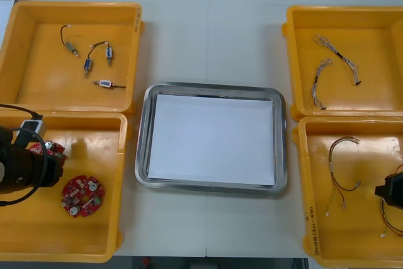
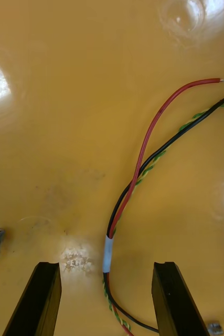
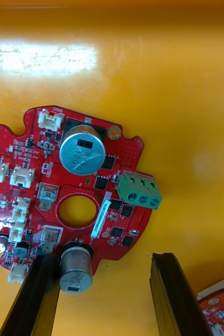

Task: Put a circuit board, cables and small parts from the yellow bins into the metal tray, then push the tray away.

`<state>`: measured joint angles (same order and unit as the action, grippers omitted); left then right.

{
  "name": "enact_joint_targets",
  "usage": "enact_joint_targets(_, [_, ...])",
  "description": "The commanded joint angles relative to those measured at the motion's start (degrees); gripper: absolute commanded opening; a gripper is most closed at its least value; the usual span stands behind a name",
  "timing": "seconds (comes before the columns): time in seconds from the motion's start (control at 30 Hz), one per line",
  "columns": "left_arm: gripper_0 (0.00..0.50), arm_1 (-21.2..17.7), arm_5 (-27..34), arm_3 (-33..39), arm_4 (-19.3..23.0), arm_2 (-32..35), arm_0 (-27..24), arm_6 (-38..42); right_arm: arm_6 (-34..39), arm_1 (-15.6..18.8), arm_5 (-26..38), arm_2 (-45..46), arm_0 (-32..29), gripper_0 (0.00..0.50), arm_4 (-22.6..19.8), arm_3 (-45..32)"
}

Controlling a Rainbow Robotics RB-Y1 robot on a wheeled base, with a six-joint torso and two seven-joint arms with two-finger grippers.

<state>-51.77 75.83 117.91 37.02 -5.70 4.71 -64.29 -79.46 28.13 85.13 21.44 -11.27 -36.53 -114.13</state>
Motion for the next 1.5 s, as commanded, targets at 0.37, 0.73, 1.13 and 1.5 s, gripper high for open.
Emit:
enact_joint_targets(0.37, [0.500, -2.28, -3.67, -2.07, -1.78, -2.03, 1.61, 1.10, 2.56, -0.53, -1.28, -2.54, 0.46, 0.500, 1.72, 1.46])
enact_joint_targets(0.73, [0.000, -2.28, -3.59, -1.98, -0.90, -1.42, 1.53, 1.01, 2.91, -0.80, -2.08, -3.95, 0.02, 0.500, 3.04, 1.46])
enact_joint_targets(1.13, [0.000, -2.28, 3.71, 2.94, 3.49, 5.00, 1.53, 0.31, 3.44, -1.15, -3.66, -4.91, -0.77, 0.500, 3.83, 1.46])
enact_joint_targets(1.5, [0.000, -2.28, 17.33, 9.27, 7.36, 12.56, -2.52, -0.66, 4.32, -1.50, -3.75, -4.91, -1.48, 0.500, 4.01, 1.46])
